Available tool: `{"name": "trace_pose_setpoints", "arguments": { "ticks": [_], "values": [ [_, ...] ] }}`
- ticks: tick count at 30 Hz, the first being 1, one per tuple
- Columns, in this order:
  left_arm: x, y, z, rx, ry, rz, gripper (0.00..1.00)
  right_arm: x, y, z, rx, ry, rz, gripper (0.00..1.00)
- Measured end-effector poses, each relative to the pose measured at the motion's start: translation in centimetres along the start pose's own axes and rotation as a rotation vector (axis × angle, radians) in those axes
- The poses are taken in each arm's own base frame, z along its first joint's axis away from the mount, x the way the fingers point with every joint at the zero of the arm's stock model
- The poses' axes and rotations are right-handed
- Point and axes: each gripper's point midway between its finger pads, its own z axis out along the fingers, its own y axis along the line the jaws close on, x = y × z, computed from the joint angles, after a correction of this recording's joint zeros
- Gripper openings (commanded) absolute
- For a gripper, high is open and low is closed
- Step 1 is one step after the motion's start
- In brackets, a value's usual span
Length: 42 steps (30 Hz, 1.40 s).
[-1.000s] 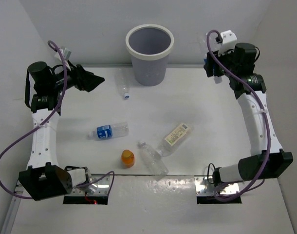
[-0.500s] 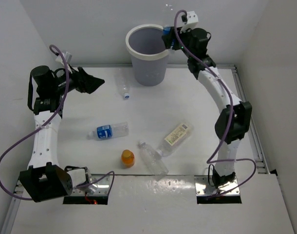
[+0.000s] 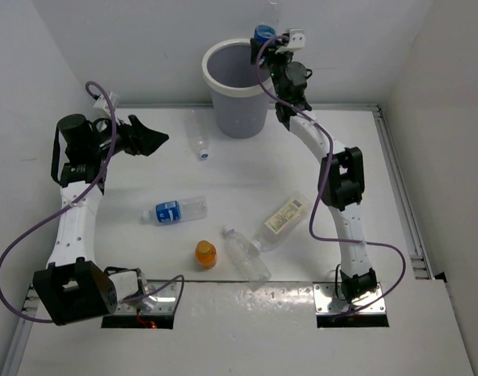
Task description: Put the plastic bottles in the bin
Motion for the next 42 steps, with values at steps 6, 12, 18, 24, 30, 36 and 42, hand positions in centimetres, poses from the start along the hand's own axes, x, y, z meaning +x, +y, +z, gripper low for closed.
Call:
{"name": "trace_pose_setpoints", "arguments": {
  "ticks": [6,12,18,24,30,36,42],
  "values": [
    [1.1,2.5,0.6,-0.083,0.015,-0.038,0.88,1.0,-0.5,-0.7,0.014,-0.031,0.004,0.57],
    [2.5,7.0,3.9,-0.202,0.077,-0.127,0.99,5.8,-0.7,-2.4,-0.001,0.099,0.02,0.97],
    [1.4,8.9,10.0,-0.289,0.099,-0.164,1.0,5.6,-0.3,-2.8,-0.036,0.14,0.032,1.0],
    [1.1,9.7,16.4,-0.405,0.106,-0.114,1.0,1.4,-1.0,-5.0,-0.025,0.18,0.08,1.0],
    [6.1,13.2,20.6,-0.568,0.193,-0.094,1.0,-9.9,-4.8,-10.3,0.001,0.13,0.061,1.0],
    [12.4,17.5,22.3,-0.693,0.313,-0.12,1.0,-14.6,-11.2,-19.0,0.157,0.225,0.004,1.0],
    [13.3,20.0,24.9,-0.741,0.296,-0.1,1.0,-9.2,-16.8,-32.4,0.363,0.52,-0.019,1.0]
  ]
}}
